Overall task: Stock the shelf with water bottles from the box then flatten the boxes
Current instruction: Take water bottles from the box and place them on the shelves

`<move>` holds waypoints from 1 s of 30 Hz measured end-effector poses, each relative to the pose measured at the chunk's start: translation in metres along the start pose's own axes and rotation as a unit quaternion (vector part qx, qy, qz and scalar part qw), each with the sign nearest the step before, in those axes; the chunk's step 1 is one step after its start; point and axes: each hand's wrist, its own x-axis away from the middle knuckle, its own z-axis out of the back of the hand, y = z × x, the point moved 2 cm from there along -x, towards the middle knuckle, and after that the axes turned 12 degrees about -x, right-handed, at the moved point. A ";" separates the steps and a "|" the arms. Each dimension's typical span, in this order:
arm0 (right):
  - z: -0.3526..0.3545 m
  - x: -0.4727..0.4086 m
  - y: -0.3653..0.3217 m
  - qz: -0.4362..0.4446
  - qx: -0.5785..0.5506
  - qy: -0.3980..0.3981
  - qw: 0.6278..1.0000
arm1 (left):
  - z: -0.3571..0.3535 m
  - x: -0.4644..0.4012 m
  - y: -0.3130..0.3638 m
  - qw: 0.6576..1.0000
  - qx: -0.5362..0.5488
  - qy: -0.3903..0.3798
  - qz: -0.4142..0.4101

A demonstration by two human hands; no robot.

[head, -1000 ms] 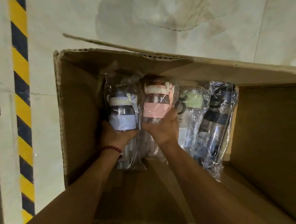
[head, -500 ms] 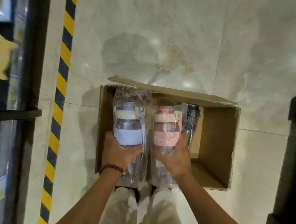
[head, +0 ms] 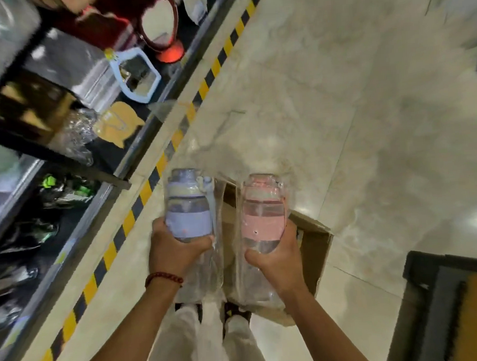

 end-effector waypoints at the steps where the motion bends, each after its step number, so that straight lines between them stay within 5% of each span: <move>1: 0.003 0.010 -0.015 0.014 0.005 -0.012 1.000 | 0.015 0.014 0.008 1.000 0.009 0.018 0.001; 18: -0.019 0.185 -0.176 0.146 0.063 -0.241 0.957 | 0.205 0.217 0.021 0.966 0.176 0.184 0.045; 30: -0.129 0.220 -0.220 0.189 0.090 -0.342 0.916 | 0.291 0.238 -0.043 0.910 0.253 0.305 0.121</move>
